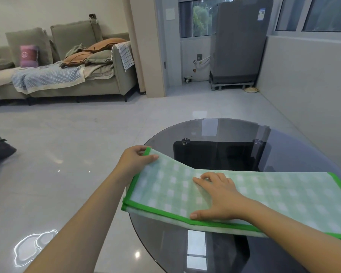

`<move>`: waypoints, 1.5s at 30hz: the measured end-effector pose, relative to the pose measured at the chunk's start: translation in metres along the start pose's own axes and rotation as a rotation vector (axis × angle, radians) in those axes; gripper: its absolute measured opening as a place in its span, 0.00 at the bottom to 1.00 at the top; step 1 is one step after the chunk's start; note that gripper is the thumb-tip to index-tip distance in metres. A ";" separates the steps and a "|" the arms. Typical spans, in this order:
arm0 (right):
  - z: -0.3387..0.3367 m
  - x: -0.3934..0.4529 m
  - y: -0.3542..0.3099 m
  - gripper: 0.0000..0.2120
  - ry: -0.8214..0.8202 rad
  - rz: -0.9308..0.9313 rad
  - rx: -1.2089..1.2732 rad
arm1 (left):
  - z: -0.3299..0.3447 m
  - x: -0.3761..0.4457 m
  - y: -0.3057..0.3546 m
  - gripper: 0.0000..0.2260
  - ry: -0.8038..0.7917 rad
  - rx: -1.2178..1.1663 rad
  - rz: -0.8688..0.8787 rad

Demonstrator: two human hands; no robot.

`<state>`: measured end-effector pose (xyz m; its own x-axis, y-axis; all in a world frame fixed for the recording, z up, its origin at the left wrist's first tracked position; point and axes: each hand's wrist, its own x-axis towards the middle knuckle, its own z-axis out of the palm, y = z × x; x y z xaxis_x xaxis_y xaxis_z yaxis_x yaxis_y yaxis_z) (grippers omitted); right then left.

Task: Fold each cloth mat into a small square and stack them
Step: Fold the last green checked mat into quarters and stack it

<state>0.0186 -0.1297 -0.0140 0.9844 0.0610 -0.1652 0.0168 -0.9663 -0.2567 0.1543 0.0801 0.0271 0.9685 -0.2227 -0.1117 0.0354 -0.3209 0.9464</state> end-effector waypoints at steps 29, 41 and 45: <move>-0.060 -0.085 0.057 0.13 0.181 0.358 0.943 | 0.194 -0.039 0.048 0.12 -0.185 -0.186 -0.015; -0.028 -0.089 0.076 0.18 0.125 0.460 0.631 | 0.227 -0.047 0.023 0.16 -0.203 0.000 0.015; -0.020 -0.087 0.078 0.19 0.156 0.467 0.589 | 0.225 -0.046 0.026 0.20 -0.275 0.077 0.001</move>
<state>-0.0622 -0.2150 -0.0007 0.8804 -0.3994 -0.2559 -0.4601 -0.5879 -0.6654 0.0553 -0.1250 -0.0115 0.8646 -0.4616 -0.1985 0.0049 -0.3873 0.9219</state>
